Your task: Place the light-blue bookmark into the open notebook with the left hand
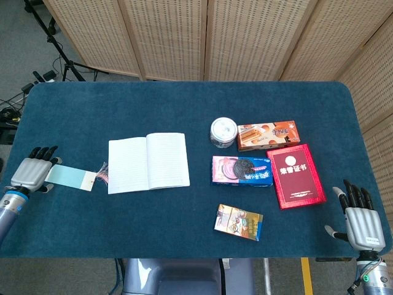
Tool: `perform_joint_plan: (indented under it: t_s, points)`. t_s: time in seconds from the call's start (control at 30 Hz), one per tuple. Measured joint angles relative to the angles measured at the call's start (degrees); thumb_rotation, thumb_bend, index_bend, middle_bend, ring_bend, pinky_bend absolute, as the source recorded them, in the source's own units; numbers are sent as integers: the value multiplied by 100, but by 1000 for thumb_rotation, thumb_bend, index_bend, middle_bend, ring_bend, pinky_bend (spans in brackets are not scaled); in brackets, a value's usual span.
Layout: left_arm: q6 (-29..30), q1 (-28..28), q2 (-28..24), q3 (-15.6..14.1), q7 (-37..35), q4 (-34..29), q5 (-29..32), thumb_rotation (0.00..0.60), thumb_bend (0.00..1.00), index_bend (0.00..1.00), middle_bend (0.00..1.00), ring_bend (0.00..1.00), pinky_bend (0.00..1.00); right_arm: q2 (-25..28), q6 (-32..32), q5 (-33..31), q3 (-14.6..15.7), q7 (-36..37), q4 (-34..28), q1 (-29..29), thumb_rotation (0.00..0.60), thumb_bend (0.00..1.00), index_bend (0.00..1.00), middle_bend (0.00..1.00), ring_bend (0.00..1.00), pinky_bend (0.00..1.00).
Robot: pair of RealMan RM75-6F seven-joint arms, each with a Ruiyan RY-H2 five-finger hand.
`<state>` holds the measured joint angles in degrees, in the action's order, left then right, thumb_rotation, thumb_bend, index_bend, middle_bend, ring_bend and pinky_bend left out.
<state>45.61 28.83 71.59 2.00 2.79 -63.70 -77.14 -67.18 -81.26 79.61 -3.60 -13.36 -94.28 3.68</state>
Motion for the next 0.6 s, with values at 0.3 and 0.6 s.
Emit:
perform_joint_plan:
  t_s: [0.3, 0.6]
  points:
    - [-93, 125, 161, -82, 76, 139, -84, 600, 226, 288, 0, 0, 0, 12, -8, -32, -13, 40, 11, -3, 600, 105, 122, 0, 0, 0]
    - [7, 107, 302, -118, 332, 258, -21, 600, 233, 288, 0, 0, 0, 27, -72, 21, 0, 77, 8, -24, 600, 105, 122, 0, 0, 0]
